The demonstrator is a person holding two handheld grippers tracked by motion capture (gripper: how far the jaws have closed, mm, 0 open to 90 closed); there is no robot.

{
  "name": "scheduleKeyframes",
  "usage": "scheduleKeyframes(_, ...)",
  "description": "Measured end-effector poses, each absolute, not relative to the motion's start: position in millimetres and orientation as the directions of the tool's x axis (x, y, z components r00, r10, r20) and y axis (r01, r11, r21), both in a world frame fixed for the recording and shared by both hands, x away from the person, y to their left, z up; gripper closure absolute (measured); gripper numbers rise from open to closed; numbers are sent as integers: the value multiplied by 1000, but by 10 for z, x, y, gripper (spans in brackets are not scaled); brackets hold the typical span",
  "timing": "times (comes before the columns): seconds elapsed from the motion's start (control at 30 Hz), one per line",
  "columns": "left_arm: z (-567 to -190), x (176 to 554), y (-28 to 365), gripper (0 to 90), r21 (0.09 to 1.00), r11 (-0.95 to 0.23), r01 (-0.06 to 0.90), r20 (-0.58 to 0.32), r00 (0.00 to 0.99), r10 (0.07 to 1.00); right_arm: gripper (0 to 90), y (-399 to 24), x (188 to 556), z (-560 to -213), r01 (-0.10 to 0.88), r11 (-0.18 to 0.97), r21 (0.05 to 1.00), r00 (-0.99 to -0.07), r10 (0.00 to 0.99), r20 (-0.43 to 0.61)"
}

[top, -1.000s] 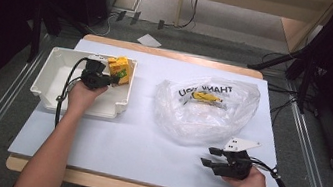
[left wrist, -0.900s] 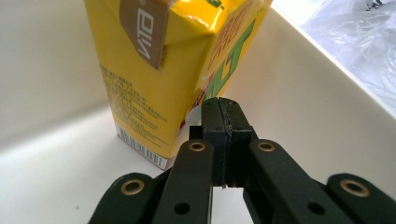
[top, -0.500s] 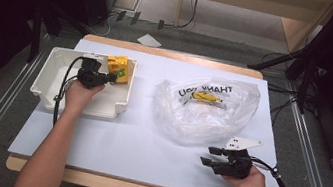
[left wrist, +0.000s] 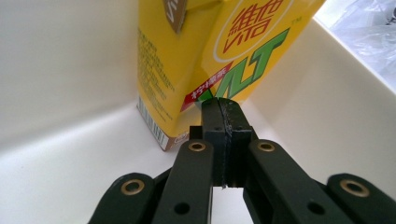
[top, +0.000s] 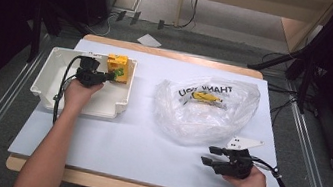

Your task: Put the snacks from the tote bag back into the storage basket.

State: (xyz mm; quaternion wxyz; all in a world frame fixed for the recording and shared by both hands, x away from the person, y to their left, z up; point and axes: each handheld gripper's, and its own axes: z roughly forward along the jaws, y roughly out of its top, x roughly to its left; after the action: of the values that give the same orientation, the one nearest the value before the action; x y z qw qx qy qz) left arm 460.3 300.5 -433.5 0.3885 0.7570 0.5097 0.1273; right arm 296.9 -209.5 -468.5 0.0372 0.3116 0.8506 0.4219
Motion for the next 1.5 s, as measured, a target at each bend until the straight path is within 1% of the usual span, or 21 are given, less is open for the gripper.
scheduleKeyframes(0.63, -4315, 4641, 3025, 900, 716, -184, 674, -187, 439, 879, 475, -2100, 2969, -4683, 501, 449, 740, -801, 564, 200)
scheduleKeyframes(1.2, -4287, 4652, 3059, 900, 720, -172, 673, -193, 432, 881, 475, -2095, 2966, -4688, 500, 454, 738, -803, 562, 198)
scheduleKeyframes(1.43, -4262, 4629, 3051, 886, 712, -183, 678, -199, 445, 873, 475, -2093, 2968, -4689, 506, 451, 735, -800, 565, 204)
scheduleKeyframes(1.5, -4244, 4617, 3045, 869, 715, -179, 676, -201, 444, 873, 475, -2094, 2969, -4689, 502, 452, 737, -802, 562, 201)
